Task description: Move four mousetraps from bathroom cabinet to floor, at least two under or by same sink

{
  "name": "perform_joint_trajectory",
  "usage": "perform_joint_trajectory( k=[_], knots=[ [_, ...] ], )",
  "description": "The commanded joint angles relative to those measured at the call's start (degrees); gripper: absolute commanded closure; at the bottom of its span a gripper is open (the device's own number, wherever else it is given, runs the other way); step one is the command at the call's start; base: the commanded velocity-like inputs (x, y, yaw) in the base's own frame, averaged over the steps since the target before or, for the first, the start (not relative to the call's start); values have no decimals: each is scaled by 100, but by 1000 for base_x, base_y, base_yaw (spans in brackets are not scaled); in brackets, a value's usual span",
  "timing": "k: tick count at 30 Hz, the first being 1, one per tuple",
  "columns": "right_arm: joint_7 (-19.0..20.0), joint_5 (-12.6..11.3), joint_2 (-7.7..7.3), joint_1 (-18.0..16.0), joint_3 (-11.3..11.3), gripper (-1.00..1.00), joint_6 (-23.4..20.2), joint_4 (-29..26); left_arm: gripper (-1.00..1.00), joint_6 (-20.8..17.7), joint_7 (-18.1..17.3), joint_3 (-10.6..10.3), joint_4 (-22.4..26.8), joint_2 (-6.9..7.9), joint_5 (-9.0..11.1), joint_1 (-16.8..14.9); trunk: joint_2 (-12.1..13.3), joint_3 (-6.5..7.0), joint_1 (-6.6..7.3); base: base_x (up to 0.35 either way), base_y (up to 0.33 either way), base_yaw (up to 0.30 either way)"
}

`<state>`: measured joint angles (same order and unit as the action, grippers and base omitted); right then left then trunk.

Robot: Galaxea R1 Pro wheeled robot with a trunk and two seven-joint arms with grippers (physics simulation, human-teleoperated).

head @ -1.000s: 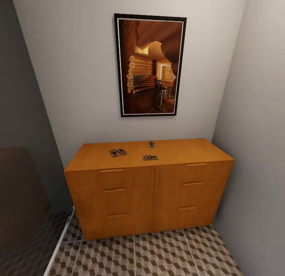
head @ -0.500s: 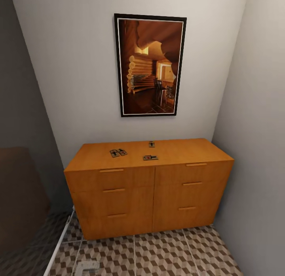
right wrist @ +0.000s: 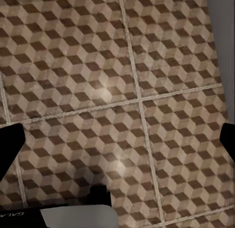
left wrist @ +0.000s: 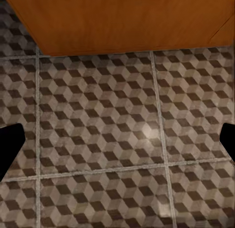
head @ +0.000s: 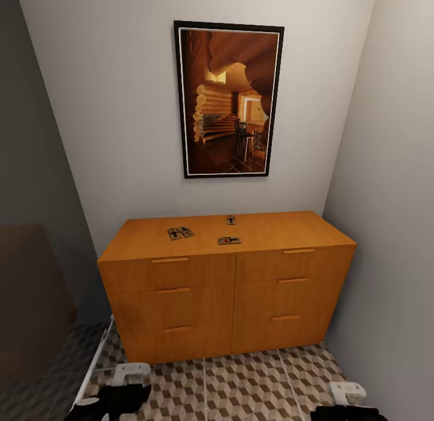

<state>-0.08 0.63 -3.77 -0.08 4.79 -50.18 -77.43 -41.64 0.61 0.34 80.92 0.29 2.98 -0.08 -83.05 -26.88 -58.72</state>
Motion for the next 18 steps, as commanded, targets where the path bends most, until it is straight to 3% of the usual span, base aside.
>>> perform_joint_trajectory(
  k=[1, 11, 18],
  knots=[
    [-1, 4, -17, -1, 31, -100, -108, -132, -100, -54, 7, 4, 117, 5, 28, -1, -3, -5, 0, 0, 0, 0],
    [-15, 22, -158, -44, 148, -100, -544, -1035, -100, -163, 11, 1, 612, 21, 19, -68, -3, -5, 0, 0, 0, 0],
    [-25, 30, -180, -551, 159, -100, -723, -1195, -100, -263, 14, 1, 675, 17, 18, -511, -3, -5, 0, 0, 0, 0]
  ],
)
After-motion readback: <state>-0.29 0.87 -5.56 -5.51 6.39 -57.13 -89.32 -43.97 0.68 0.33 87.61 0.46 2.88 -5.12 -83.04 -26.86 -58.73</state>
